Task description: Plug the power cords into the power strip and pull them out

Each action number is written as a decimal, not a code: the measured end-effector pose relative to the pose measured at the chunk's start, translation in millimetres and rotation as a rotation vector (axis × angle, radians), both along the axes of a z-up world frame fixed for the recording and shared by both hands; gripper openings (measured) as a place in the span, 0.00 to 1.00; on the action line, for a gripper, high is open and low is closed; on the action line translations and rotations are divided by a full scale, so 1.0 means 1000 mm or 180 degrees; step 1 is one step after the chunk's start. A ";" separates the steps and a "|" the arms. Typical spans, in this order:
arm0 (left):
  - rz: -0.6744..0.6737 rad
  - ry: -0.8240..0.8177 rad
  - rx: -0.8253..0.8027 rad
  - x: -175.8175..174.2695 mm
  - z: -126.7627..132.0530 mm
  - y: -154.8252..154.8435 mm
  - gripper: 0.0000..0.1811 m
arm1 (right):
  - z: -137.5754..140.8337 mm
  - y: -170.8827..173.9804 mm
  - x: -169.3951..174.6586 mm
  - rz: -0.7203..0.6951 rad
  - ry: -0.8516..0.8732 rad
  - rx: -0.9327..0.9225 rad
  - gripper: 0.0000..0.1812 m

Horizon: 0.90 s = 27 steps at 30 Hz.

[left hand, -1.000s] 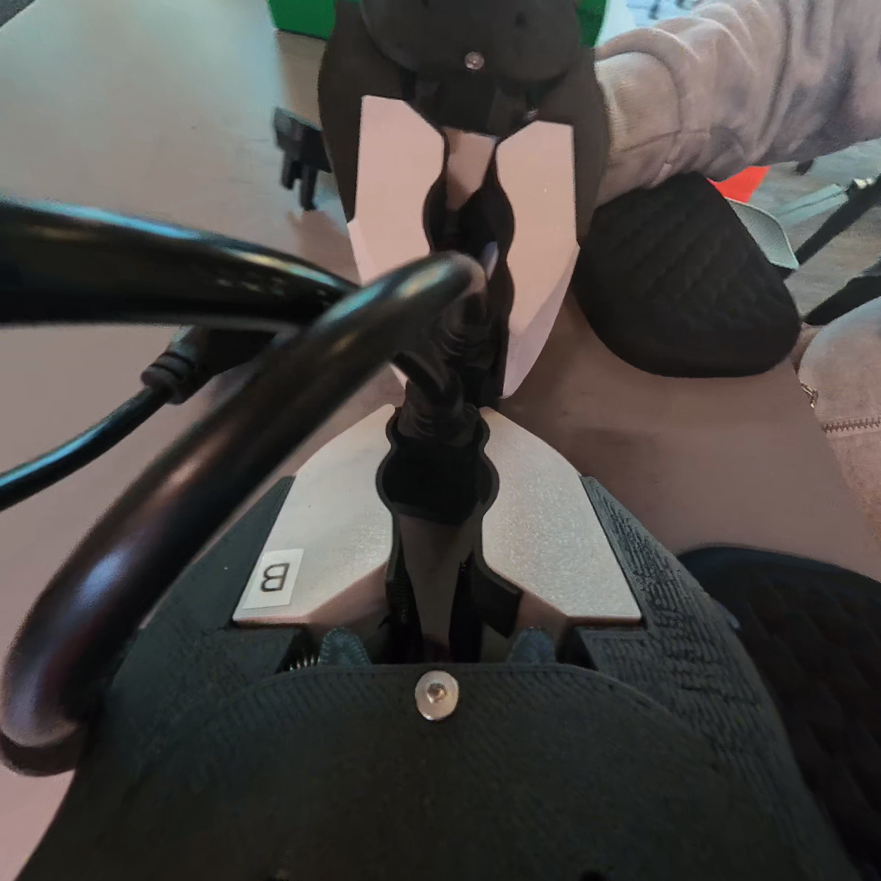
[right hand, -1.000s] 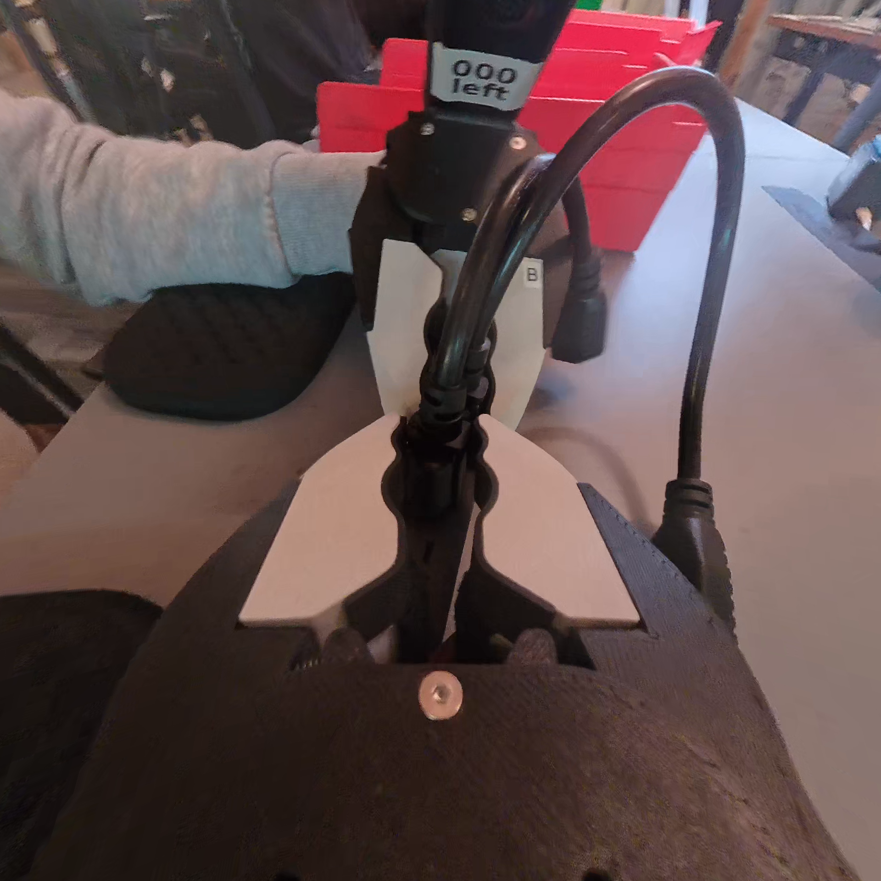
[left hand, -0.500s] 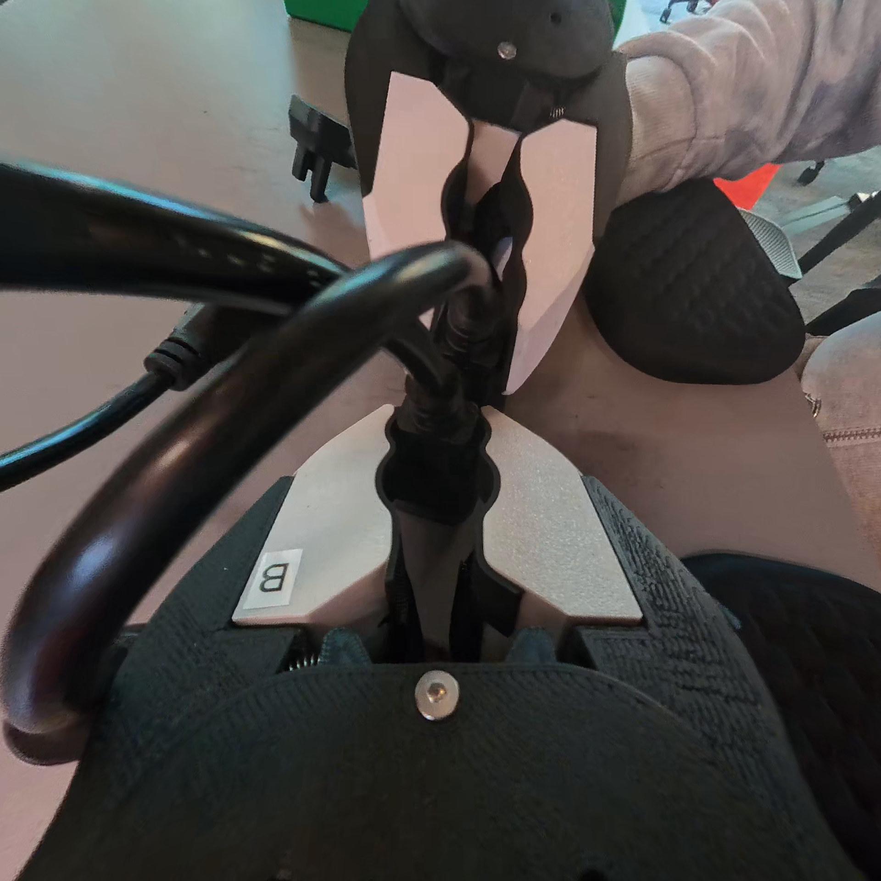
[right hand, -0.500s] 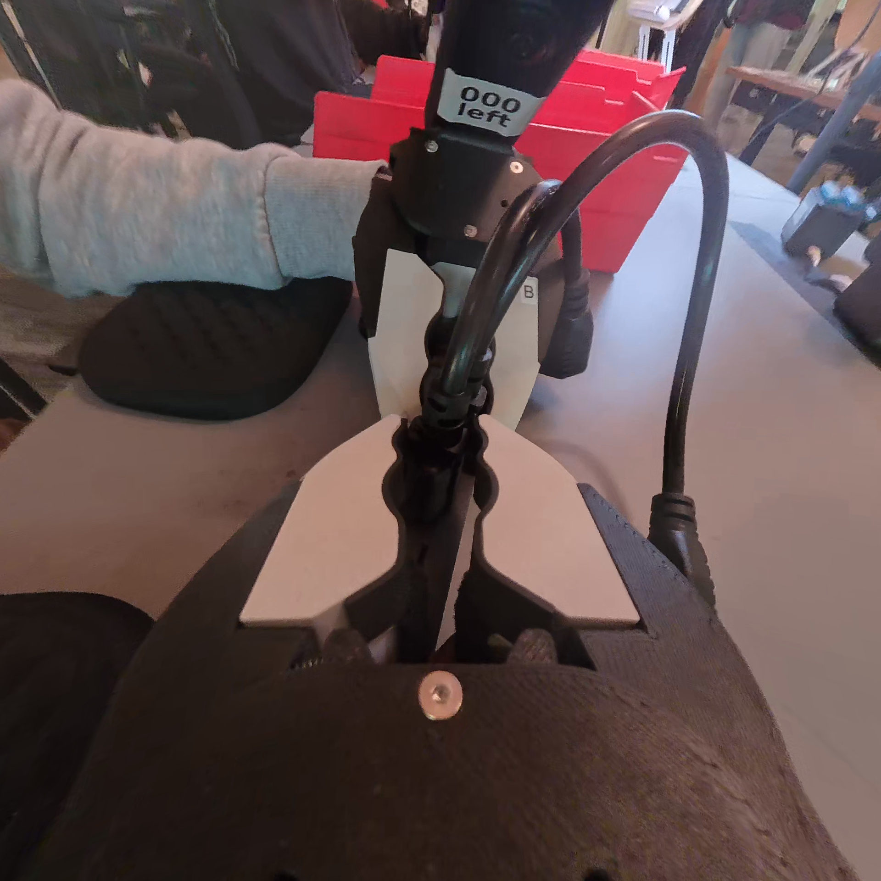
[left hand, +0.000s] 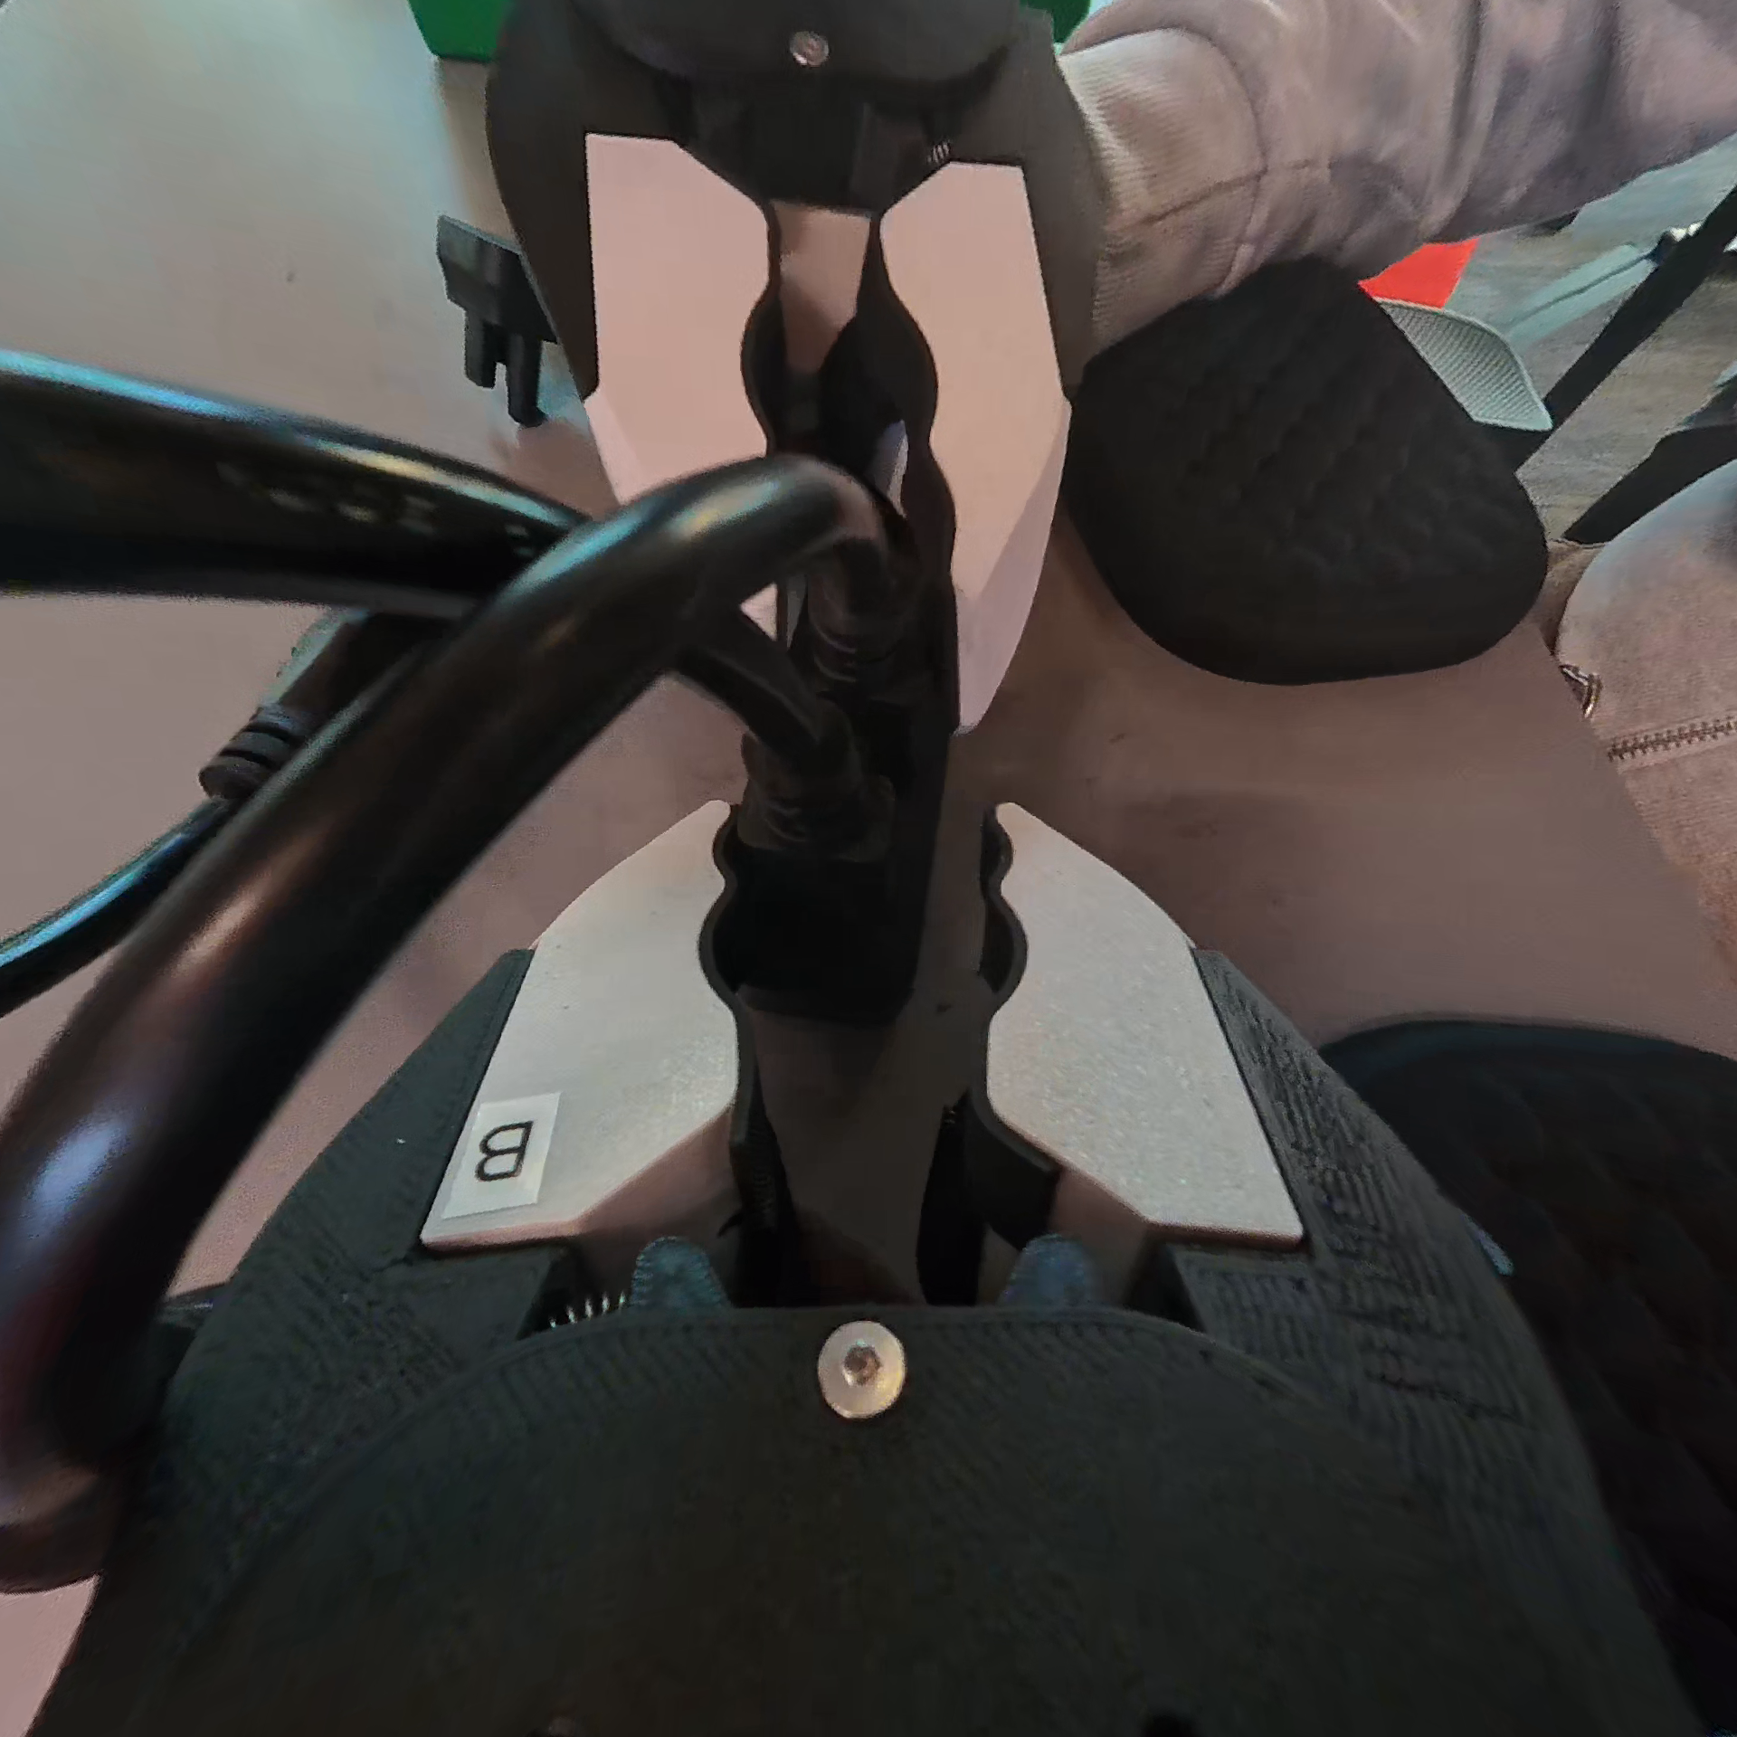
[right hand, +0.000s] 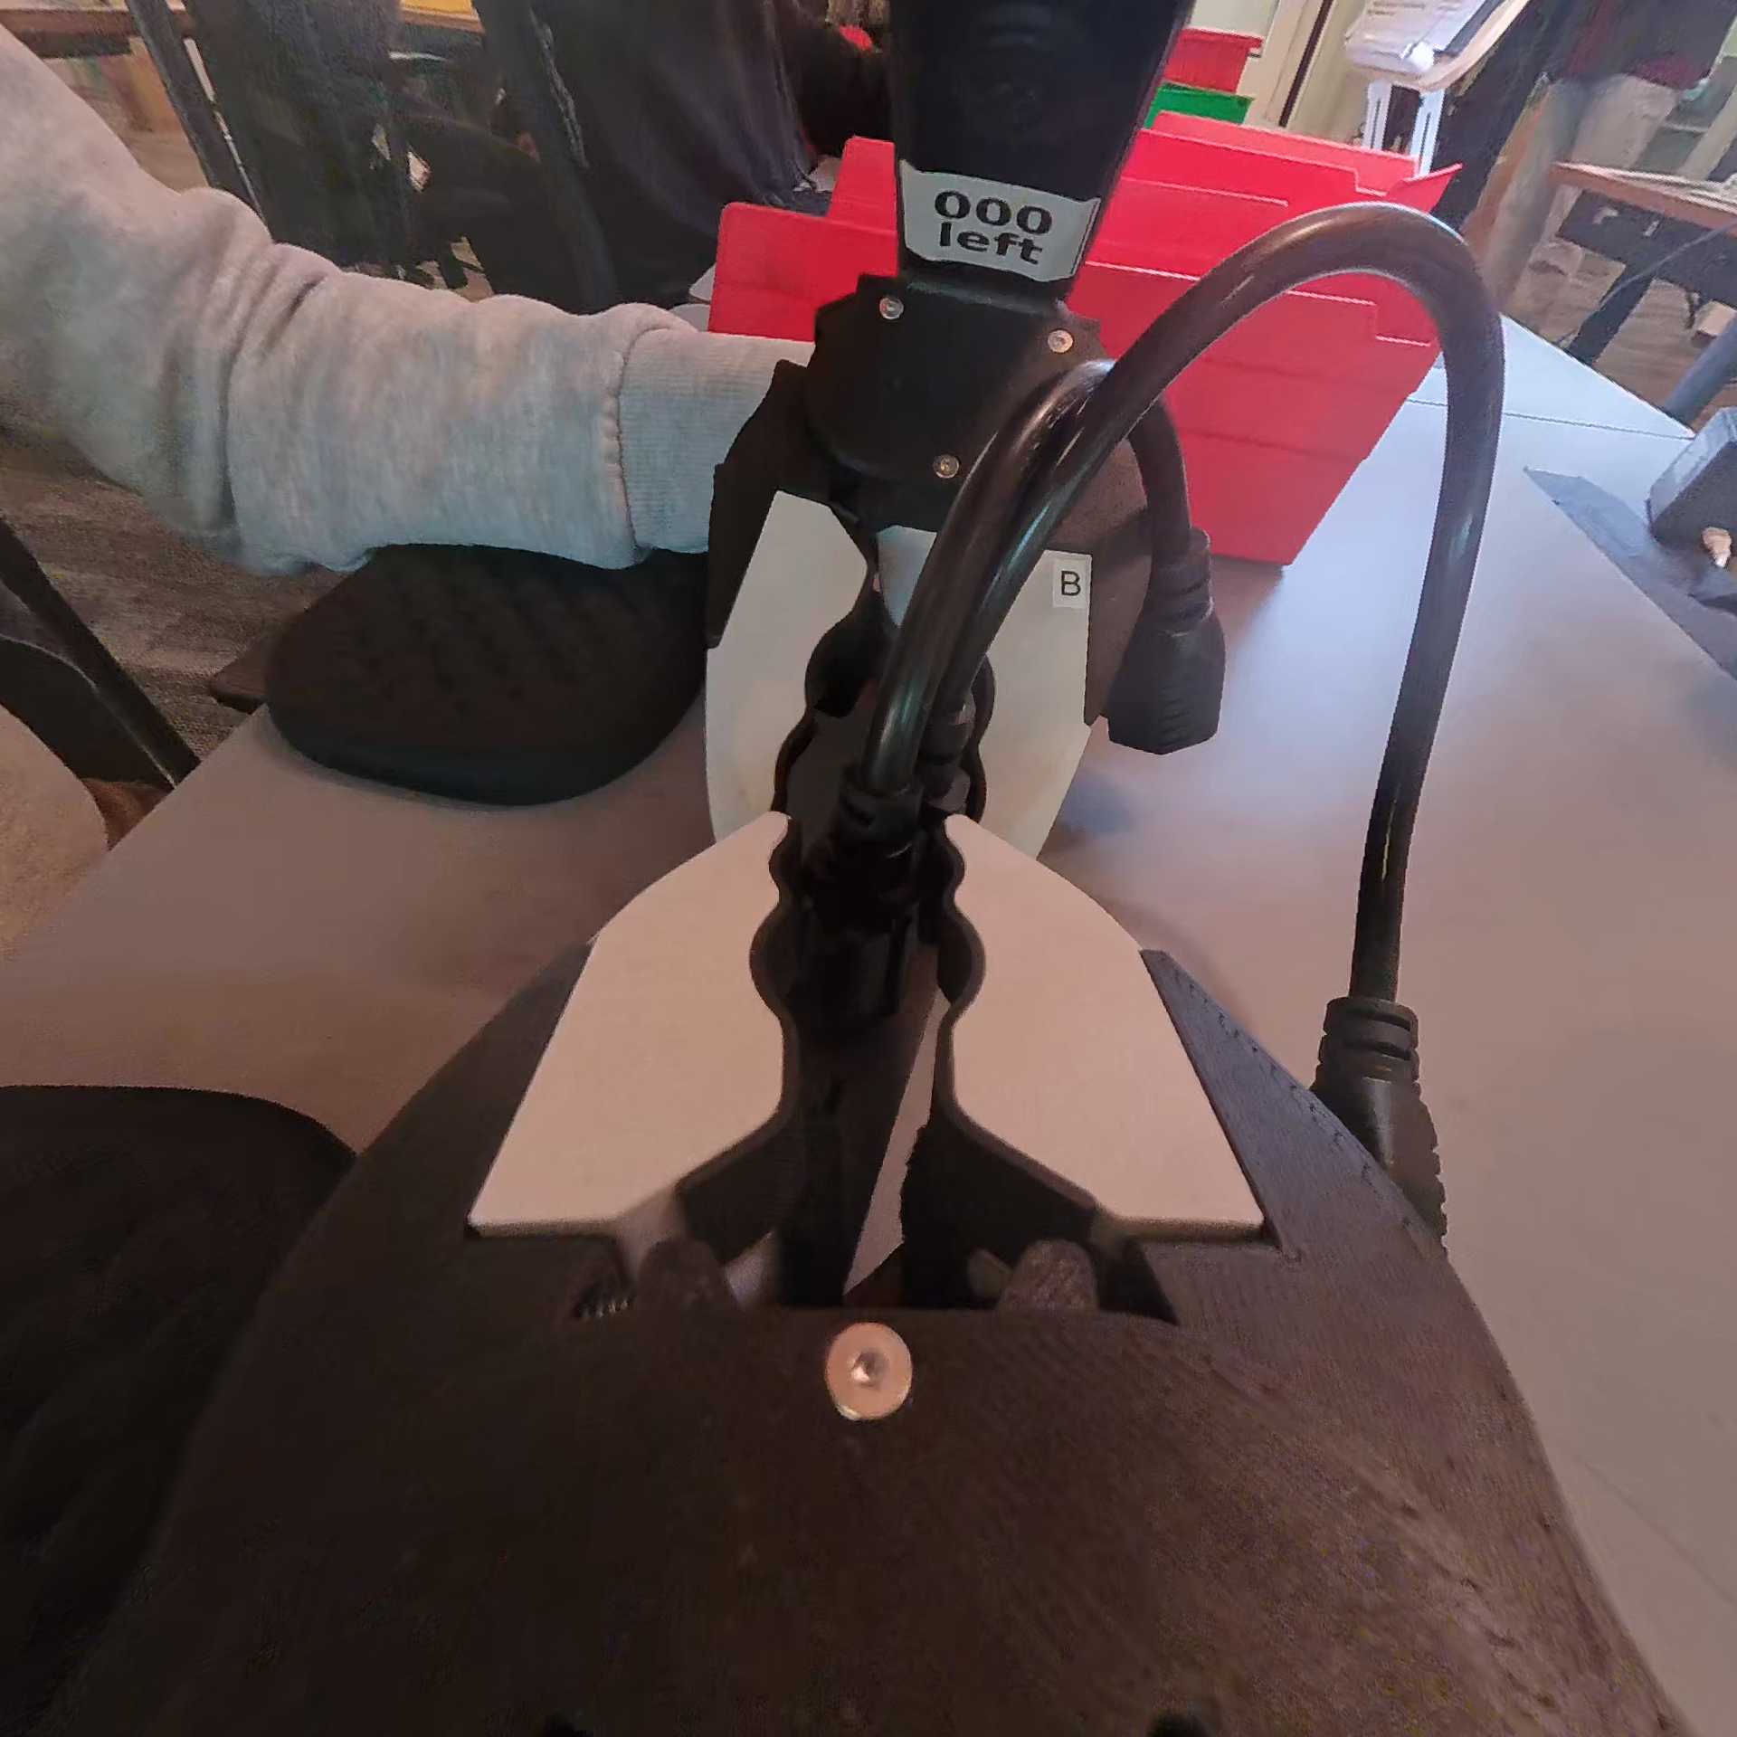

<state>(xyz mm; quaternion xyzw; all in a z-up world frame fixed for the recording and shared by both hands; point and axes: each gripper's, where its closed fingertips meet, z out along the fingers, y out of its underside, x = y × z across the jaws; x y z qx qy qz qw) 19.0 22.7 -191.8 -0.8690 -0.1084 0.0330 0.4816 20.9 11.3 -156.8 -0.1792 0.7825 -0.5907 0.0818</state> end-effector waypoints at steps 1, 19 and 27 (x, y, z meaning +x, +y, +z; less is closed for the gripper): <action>-0.0002 0.0020 -0.0019 0.000 -0.001 0.001 0.28 | 0.000 0.000 0.000 0.0000 0.0007 -0.0001 0.14; 0.0219 0.0061 -0.0659 0.011 0.005 -0.040 0.33 | -0.041 0.019 -0.004 -0.0477 0.0290 0.1315 0.24; 0.0433 0.1552 0.0276 0.029 0.120 -0.021 0.24 | -0.041 0.018 -0.005 -0.0369 0.0132 0.1183 0.24</action>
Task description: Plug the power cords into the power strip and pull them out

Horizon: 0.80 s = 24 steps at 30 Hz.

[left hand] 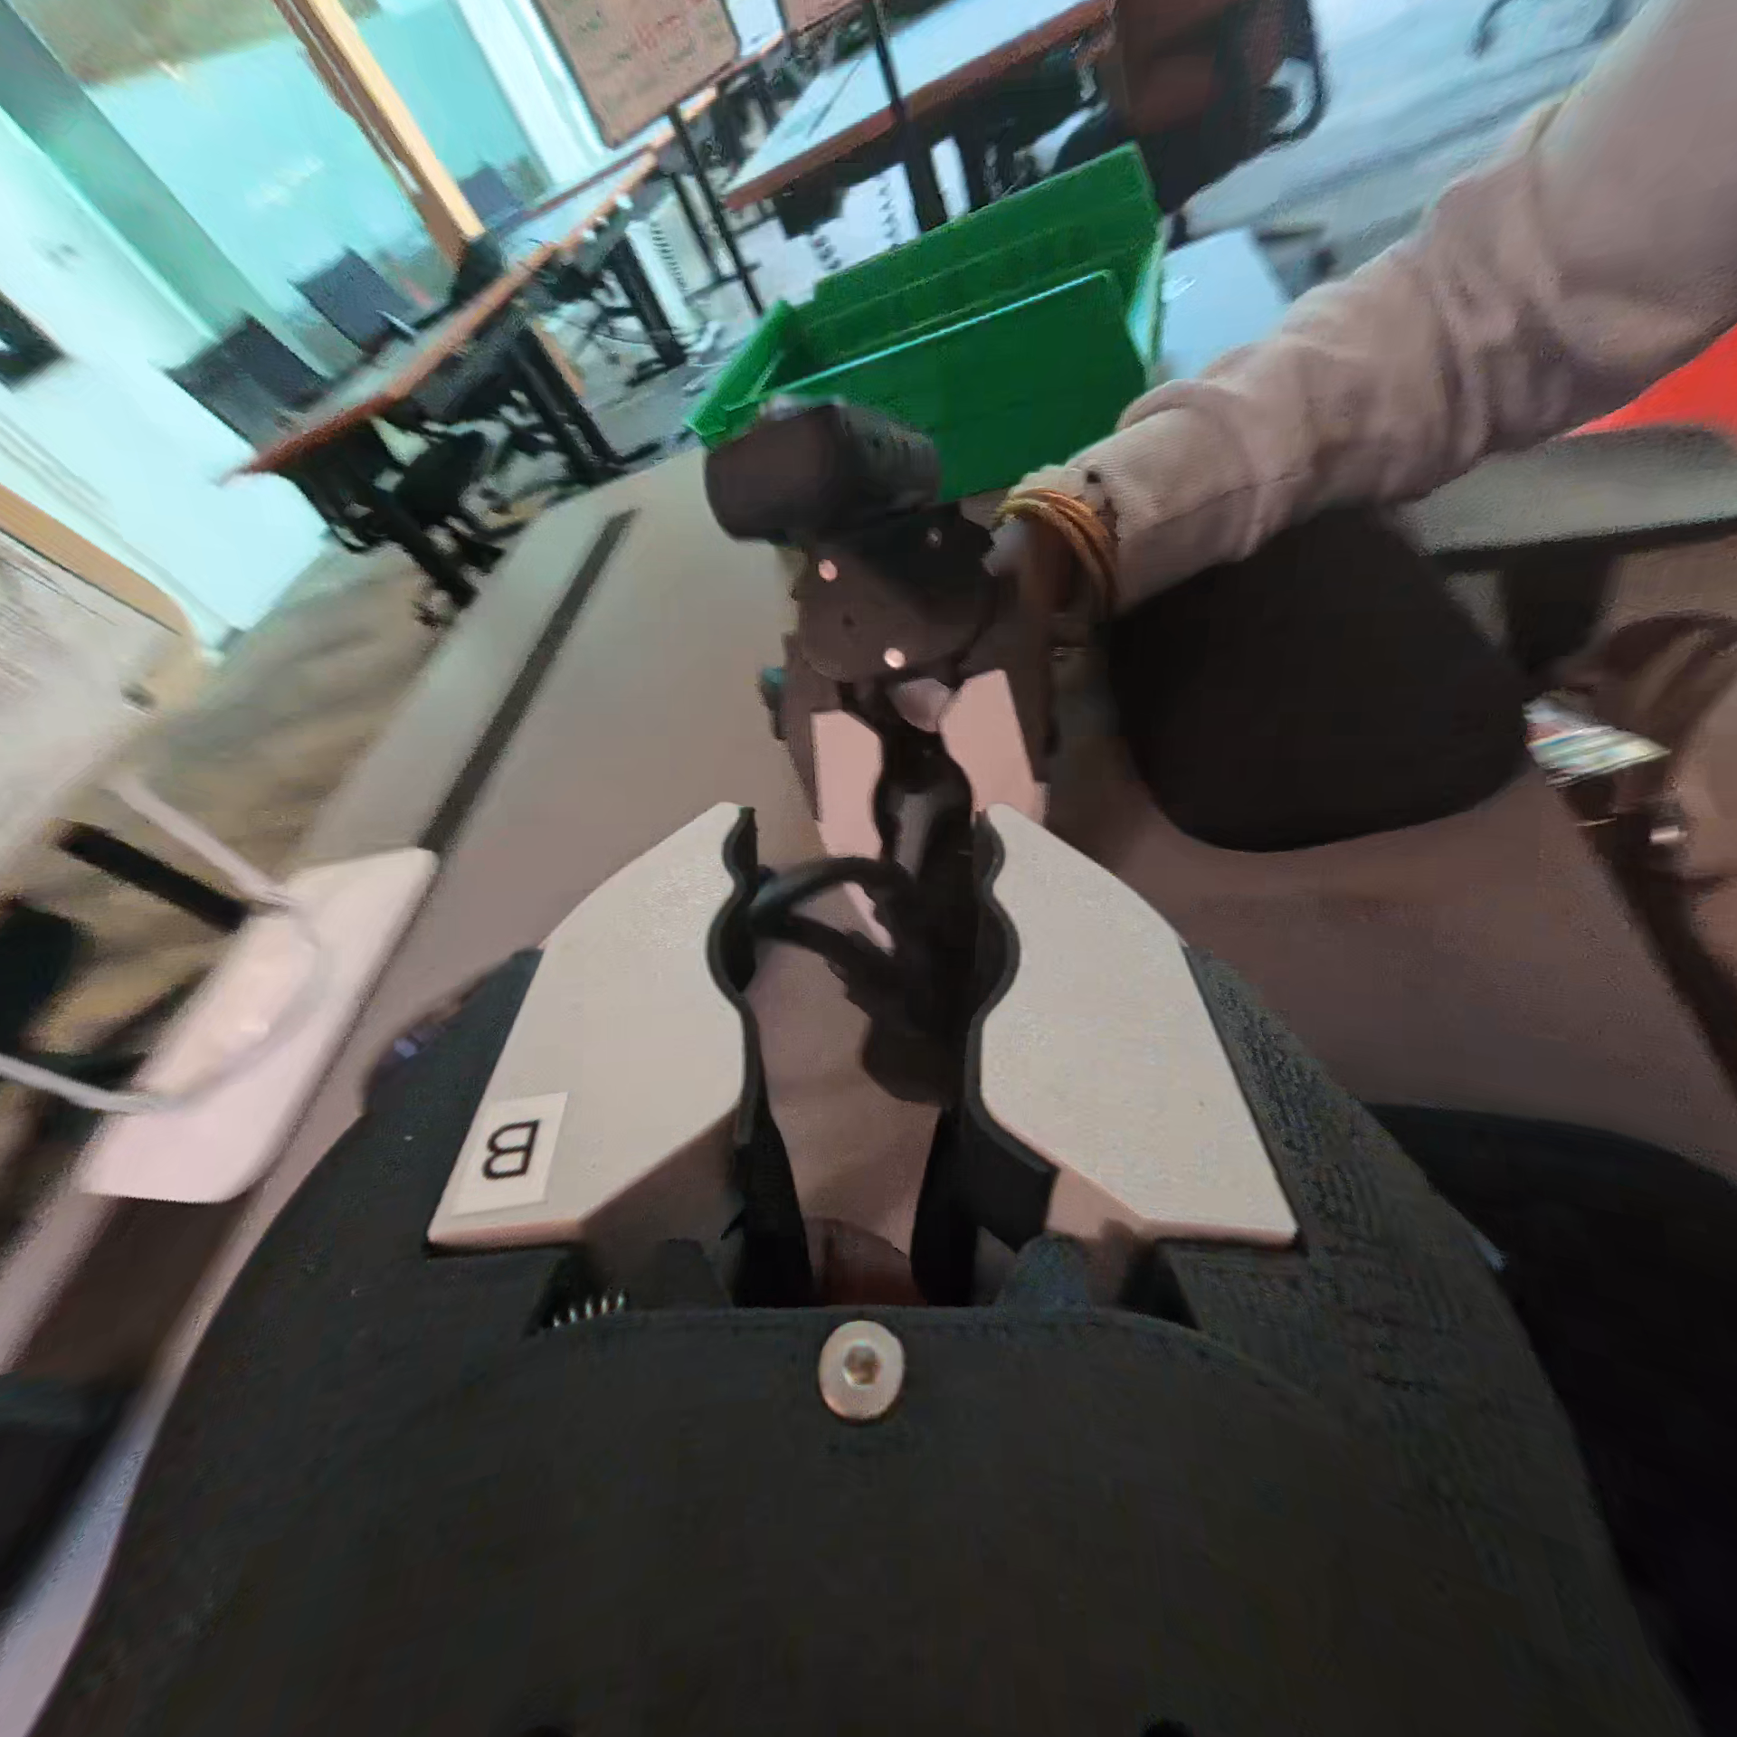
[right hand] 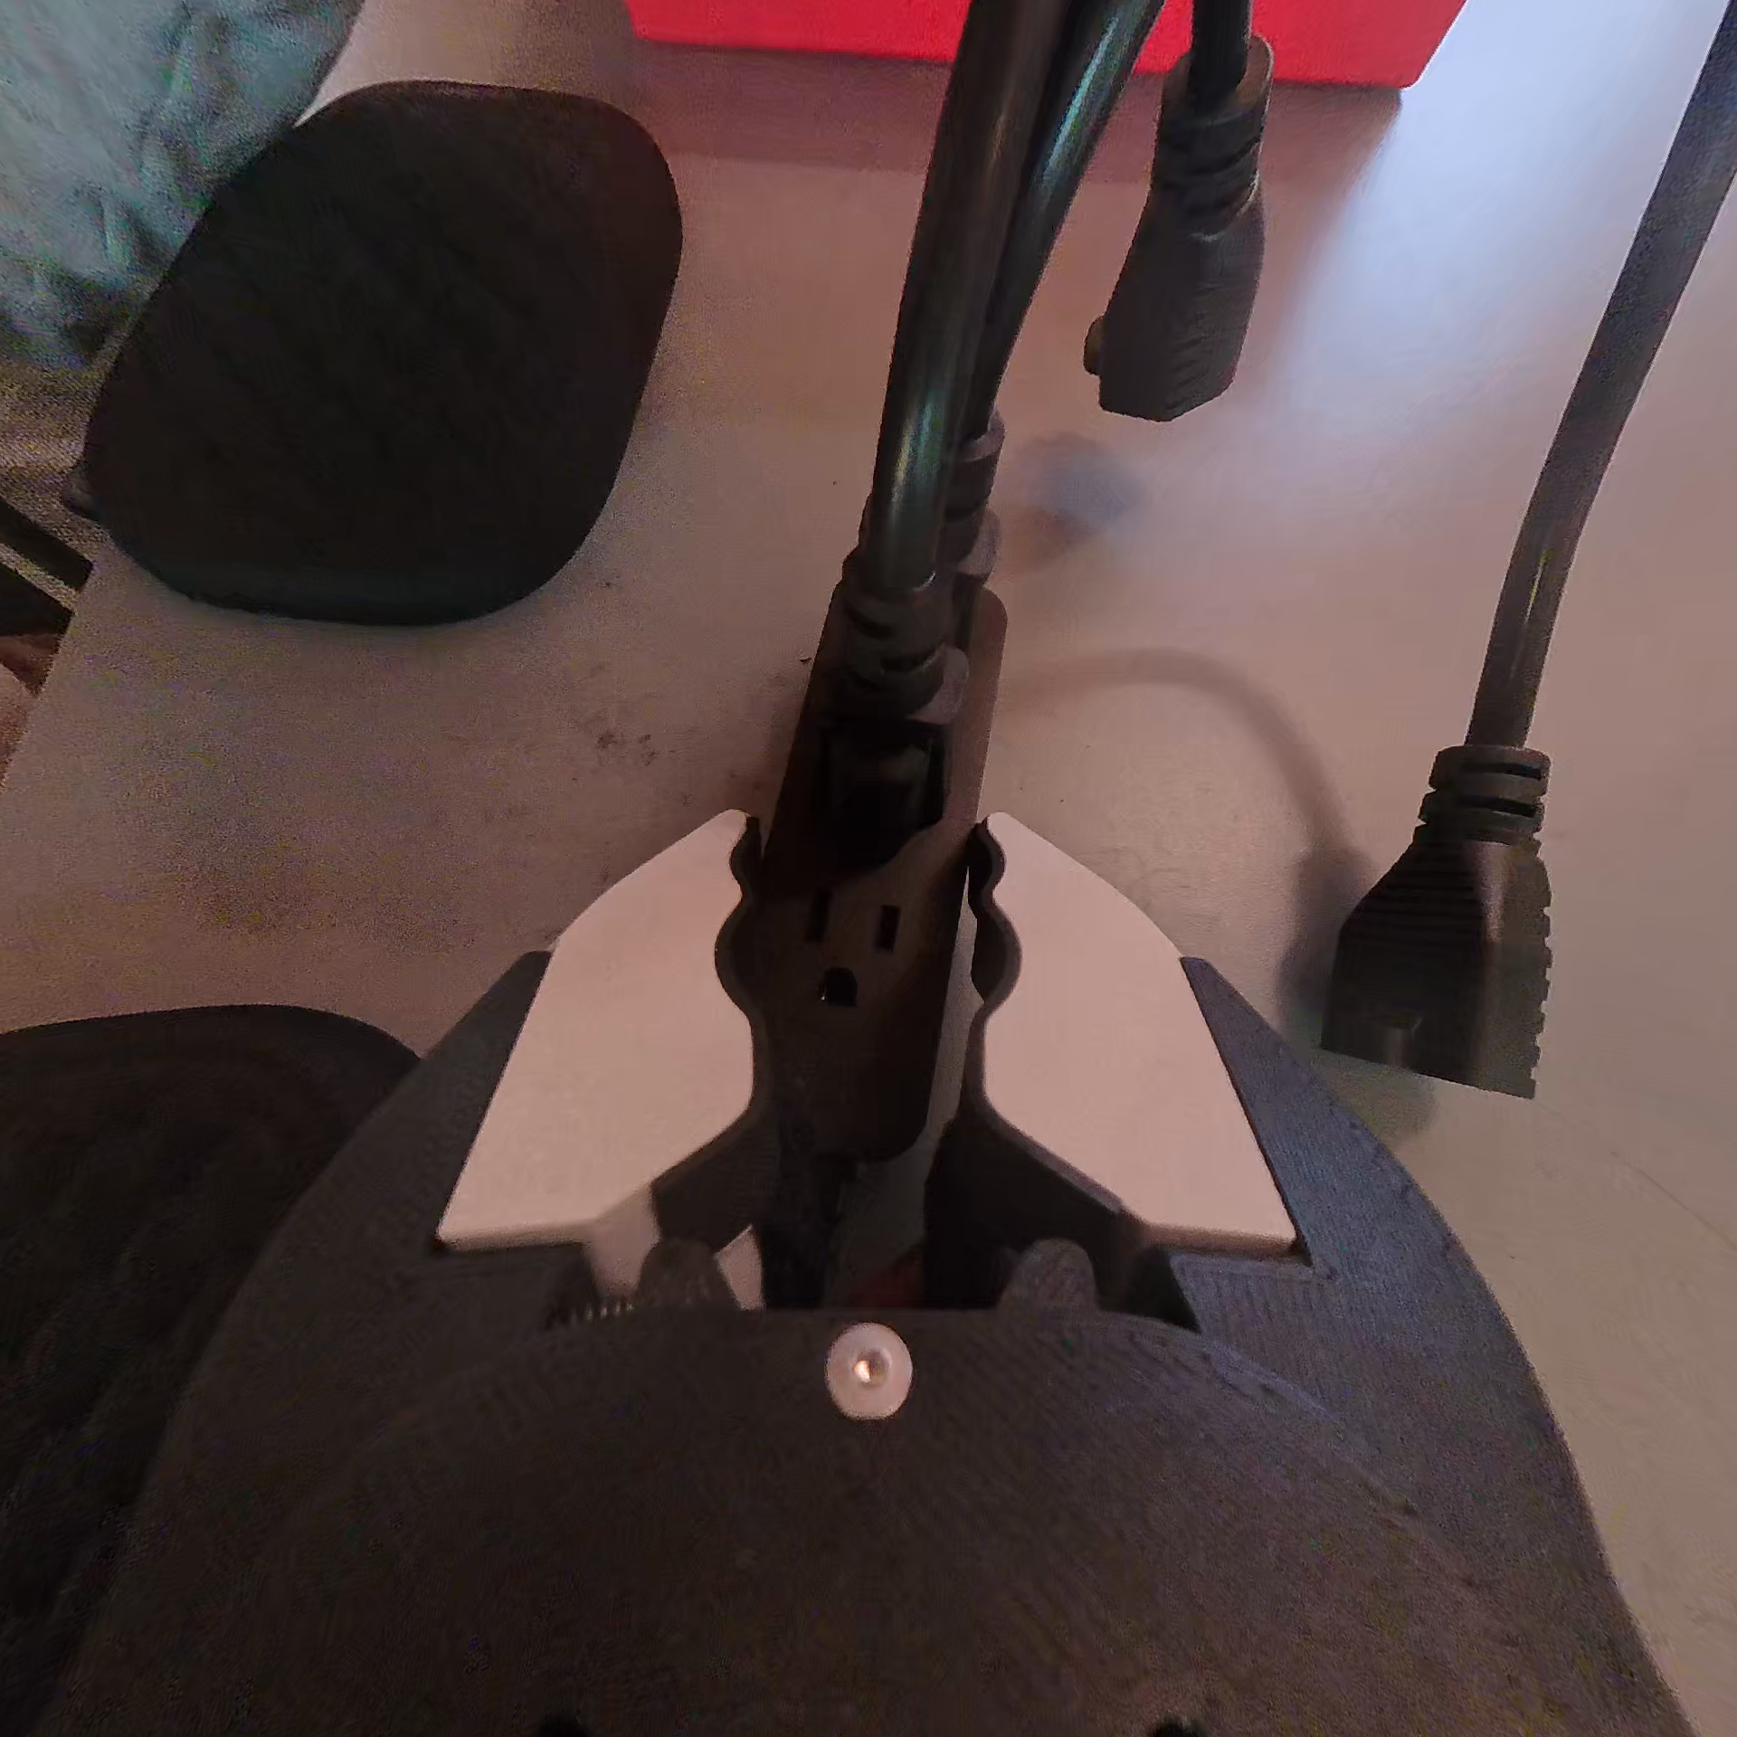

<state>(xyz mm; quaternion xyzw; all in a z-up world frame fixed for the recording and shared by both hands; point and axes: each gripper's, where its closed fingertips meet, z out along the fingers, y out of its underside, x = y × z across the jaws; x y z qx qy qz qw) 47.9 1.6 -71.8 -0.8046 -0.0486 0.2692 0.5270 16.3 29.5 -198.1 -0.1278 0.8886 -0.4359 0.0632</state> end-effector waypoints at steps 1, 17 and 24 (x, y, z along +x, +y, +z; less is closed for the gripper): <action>0.0090 0.0141 -0.0254 -0.003 0.002 0.005 0.26 | 0.000 0.000 0.000 0.0002 0.0005 -0.0004 0.24; -0.0698 -0.0185 0.2114 0.015 0.040 0.022 0.22 | -0.001 0.009 0.002 0.0326 0.0109 -0.0066 0.24; -0.0241 -0.0994 0.0564 -0.005 -0.065 0.032 0.26 | 0.001 0.020 -0.006 0.0530 0.0230 -0.0182 0.24</action>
